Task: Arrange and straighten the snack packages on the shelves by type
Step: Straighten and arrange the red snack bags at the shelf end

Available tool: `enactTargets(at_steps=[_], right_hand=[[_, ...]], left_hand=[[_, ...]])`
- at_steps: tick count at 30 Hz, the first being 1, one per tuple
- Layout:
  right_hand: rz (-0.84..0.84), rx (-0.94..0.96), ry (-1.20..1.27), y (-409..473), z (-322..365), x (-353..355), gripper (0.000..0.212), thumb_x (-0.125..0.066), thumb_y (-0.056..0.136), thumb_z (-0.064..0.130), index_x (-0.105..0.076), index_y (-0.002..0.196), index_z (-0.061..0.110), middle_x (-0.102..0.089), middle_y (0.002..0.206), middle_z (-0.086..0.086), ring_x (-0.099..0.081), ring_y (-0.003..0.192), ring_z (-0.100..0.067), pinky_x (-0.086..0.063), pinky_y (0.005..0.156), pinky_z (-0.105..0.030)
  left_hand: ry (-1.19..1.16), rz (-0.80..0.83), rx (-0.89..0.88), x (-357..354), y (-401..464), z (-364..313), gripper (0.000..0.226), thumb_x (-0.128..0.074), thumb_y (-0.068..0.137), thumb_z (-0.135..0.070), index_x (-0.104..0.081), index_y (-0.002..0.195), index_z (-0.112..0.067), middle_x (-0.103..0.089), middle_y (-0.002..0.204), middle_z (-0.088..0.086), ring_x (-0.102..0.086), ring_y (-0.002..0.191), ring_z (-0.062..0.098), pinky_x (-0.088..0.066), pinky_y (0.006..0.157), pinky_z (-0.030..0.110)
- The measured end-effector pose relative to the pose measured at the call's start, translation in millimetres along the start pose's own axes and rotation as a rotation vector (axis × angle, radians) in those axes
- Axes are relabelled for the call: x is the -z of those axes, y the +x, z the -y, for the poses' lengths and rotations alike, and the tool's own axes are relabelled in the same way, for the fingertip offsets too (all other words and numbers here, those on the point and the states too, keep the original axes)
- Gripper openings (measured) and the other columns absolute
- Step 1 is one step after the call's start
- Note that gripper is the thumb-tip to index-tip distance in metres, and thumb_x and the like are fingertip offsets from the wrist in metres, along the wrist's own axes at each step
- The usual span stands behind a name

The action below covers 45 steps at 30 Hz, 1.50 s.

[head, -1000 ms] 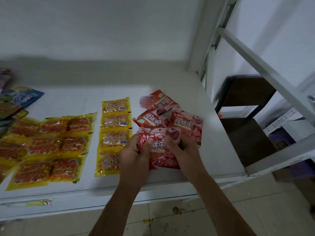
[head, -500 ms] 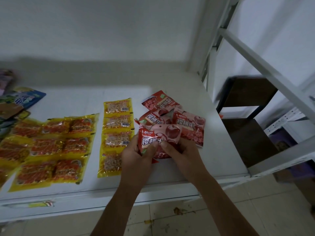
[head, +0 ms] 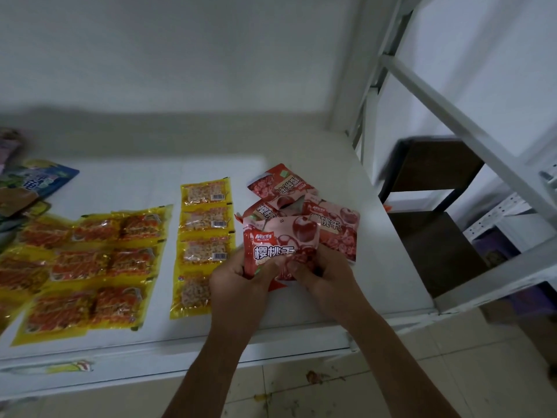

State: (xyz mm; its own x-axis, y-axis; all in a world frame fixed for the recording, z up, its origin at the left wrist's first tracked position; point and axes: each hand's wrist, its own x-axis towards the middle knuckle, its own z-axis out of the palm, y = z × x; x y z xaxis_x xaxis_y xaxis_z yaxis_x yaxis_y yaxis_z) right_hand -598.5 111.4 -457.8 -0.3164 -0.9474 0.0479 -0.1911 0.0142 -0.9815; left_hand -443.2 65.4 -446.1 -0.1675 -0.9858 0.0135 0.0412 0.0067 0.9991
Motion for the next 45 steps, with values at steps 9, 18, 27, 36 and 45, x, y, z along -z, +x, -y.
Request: enactTargets(at_steps=[9, 18, 27, 36, 45], right_hand=[[-0.497, 0.063, -0.1, -13.1, 4.4, -9.5, 0.014, -0.064, 0.099, 0.044, -0.068, 0.096, 0.031, -0.073, 0.094, 0.029, -0.071, 0.089, 0.003, -0.063, 0.071, -0.027], [-0.655, 0.04, -0.242, -10.3, 3.7, -9.8, 0.022, -0.078, 0.094, 0.022, -0.061, 0.09, 0.035, -0.065, 0.097, 0.012, -0.06, 0.095, 0.009, -0.047, 0.077, -0.004], [-0.415, -0.311, -0.653, 22.5, 18.5, 43.6, 0.053, -0.064, 0.094, 0.058, -0.06, 0.13, 0.019, -0.052, 0.129, -0.009, -0.05, 0.12, -0.028, -0.046, 0.098, -0.04], [-0.386, -0.411, -0.696, 39.2, 6.0, 48.4, 0.088, -0.078, 0.079, 0.065, -0.047, 0.143, 0.013, -0.049, 0.135, -0.015, -0.047, 0.124, -0.034, -0.044, 0.099, -0.041], [-0.53, -0.242, -0.192, 42.8, 11.2, 65.5, 0.032, -0.09, 0.08, 0.027, -0.071, 0.105, 0.024, -0.076, 0.098, 0.008, -0.074, 0.096, -0.012, -0.061, 0.086, -0.036]], left_hand=[[0.211, -0.006, -0.069, -6.2, -8.3, -5.6, 0.032, -0.086, 0.084, -0.029, -0.074, 0.113, -0.029, -0.078, 0.093, -0.02, -0.075, 0.088, -0.002, -0.063, 0.074, 0.024], [0.546, -0.078, -0.315, -14.6, -8.1, 16.6, 0.09, -0.078, 0.092, -0.018, -0.025, 0.164, -0.007, -0.053, 0.138, 0.01, -0.055, 0.121, 0.014, -0.054, 0.098, 0.023], [0.867, -0.087, -0.522, -31.0, 8.6, 3.3, 0.051, -0.061, 0.094, -0.02, -0.058, 0.142, -0.002, -0.049, 0.147, 0.02, -0.045, 0.138, 0.033, -0.047, 0.112, 0.054], [1.047, 0.253, -0.426, -51.6, 36.1, -6.7, 0.069, -0.027, 0.088, -0.04, -0.057, 0.144, -0.013, -0.053, 0.144, 0.004, -0.047, 0.131, 0.023, -0.038, 0.117, 0.036], [0.981, 0.267, -0.39, -51.9, 41.6, -11.7, 0.06, -0.045, 0.09, -0.042, -0.056, 0.143, -0.016, -0.049, 0.147, 0.003, -0.04, 0.136, 0.021, -0.03, 0.118, 0.032]])
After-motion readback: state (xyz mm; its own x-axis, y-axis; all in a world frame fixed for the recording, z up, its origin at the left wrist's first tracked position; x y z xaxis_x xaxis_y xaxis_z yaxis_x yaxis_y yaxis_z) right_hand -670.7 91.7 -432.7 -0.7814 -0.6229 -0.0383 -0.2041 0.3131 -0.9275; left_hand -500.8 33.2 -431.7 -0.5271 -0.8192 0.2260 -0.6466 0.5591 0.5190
